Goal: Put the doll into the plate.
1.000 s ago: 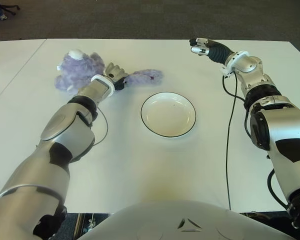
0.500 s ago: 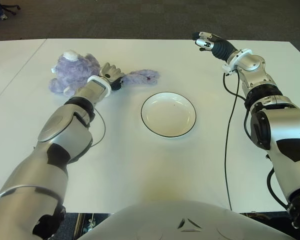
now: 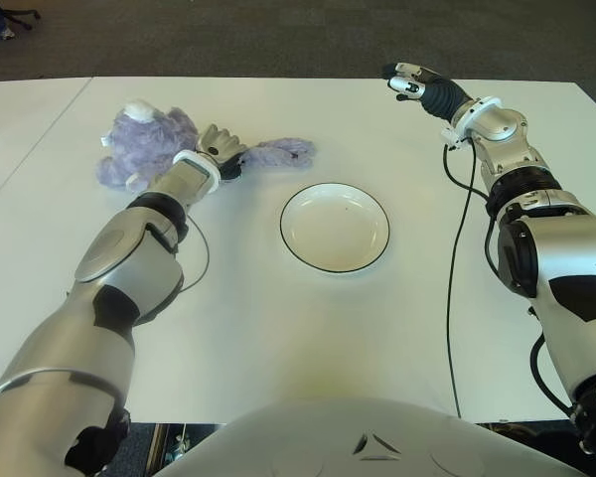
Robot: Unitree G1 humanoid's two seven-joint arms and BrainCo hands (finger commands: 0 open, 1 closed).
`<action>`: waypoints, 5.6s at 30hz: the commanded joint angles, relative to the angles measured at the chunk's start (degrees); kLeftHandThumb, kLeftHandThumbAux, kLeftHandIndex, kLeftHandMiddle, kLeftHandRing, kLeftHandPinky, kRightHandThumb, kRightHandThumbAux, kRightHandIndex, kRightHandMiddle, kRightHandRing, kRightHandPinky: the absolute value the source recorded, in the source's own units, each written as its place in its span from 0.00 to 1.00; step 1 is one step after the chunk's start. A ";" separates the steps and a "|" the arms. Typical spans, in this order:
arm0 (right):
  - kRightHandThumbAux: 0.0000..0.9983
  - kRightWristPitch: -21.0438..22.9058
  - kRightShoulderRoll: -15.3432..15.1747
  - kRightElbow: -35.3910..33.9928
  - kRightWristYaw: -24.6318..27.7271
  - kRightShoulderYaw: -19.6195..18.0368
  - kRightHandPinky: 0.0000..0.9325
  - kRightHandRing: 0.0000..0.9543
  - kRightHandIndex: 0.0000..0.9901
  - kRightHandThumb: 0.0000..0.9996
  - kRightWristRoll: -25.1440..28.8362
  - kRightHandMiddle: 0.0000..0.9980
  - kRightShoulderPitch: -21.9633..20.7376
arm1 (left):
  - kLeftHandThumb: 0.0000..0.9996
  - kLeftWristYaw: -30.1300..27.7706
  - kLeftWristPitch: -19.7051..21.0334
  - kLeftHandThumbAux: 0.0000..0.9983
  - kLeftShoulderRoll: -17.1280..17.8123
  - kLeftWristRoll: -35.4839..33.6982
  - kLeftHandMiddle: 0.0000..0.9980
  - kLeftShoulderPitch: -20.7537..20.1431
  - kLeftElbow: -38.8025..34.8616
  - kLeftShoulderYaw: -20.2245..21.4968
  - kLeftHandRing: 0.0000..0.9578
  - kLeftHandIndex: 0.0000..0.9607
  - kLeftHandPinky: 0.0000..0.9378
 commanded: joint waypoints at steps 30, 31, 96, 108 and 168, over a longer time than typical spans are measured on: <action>0.54 0.93 4.09 1.61 -8.64 3.22 0.01 0.01 0.02 0.09 -2.82 0.00 7.84 | 0.71 16.19 -1.95 0.71 0.63 6.68 0.79 -20.47 -7.42 -1.55 0.83 0.46 0.85; 0.54 0.88 4.31 1.71 -9.16 3.59 0.01 0.01 0.02 0.09 -3.15 0.00 8.30 | 0.71 16.15 -2.32 0.71 0.65 6.63 0.79 -20.67 -7.84 -1.35 0.83 0.46 0.85; 0.59 1.59 6.09 2.23 -16.90 10.61 0.07 0.04 0.01 0.08 -9.47 0.04 13.93 | 0.72 -2.36 -7.02 0.70 -5.93 -4.15 0.81 6.87 -47.36 11.81 0.84 0.46 0.87; 0.63 1.78 6.50 2.68 -16.35 10.51 0.10 0.11 0.04 0.07 -9.16 0.10 14.44 | 0.71 -11.66 -3.75 0.71 -4.87 -5.01 0.79 15.46 -59.13 14.78 0.83 0.46 0.86; 0.55 2.25 9.51 2.76 -15.79 10.60 0.06 0.06 0.02 0.11 -9.10 0.06 16.66 | 0.73 12.63 -11.54 0.70 -15.11 -2.14 0.80 20.97 -27.96 14.09 0.84 0.46 0.88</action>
